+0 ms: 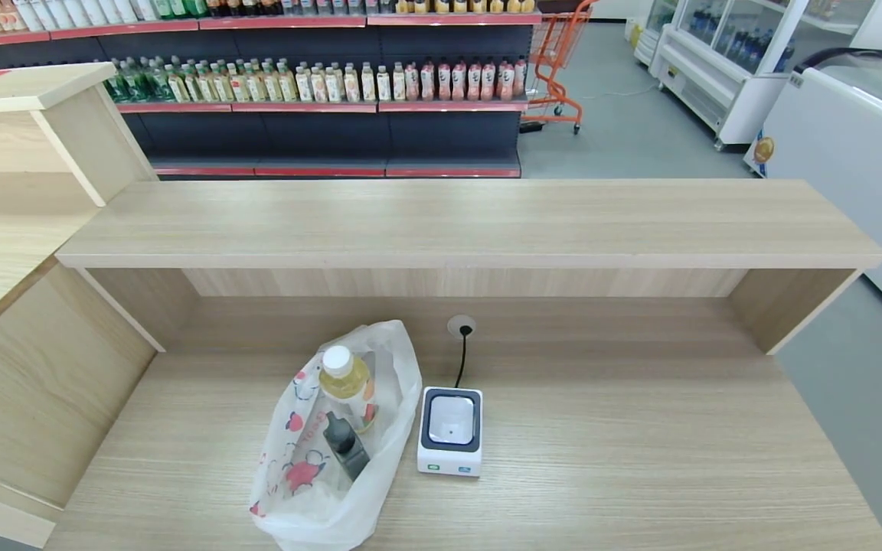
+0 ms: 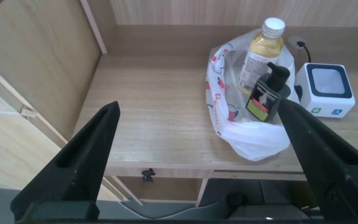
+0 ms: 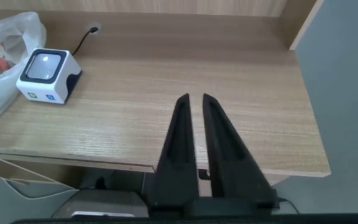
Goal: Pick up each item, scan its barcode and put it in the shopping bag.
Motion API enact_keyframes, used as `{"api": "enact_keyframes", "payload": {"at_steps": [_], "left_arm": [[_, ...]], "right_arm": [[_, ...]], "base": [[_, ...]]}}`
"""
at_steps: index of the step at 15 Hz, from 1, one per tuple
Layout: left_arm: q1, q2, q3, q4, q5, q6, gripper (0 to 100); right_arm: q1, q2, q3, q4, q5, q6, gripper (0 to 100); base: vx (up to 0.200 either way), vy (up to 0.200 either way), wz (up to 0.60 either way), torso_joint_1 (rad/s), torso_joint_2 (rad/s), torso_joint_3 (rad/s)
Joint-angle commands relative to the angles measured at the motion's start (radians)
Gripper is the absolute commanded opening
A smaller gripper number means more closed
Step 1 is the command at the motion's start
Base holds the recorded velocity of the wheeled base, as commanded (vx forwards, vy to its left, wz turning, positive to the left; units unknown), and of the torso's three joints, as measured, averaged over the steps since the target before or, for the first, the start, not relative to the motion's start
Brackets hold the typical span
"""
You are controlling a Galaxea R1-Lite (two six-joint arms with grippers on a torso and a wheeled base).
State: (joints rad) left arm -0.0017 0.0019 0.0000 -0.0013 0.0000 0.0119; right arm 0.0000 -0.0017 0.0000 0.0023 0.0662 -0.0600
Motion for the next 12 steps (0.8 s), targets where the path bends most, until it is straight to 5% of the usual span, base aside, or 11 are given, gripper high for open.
{"api": "enact_keyframes", "payload": {"at_steps": [1,12], "left_arm": [[0.0,0.001,0.0,0.0,0.0,-0.001,100],[0.0,0.0,0.0,0.0,0.0,-0.001,100]], "right_arm": [[0.0,0.003,0.0,0.001,0.0,0.0,0],[0.0,0.003,0.0,0.001,0.0,-0.001,0]], "base": [[0.0,0.0,0.0,0.0,0.0,0.0],[0.0,0.0,0.0,0.0,0.0,0.0]]}}
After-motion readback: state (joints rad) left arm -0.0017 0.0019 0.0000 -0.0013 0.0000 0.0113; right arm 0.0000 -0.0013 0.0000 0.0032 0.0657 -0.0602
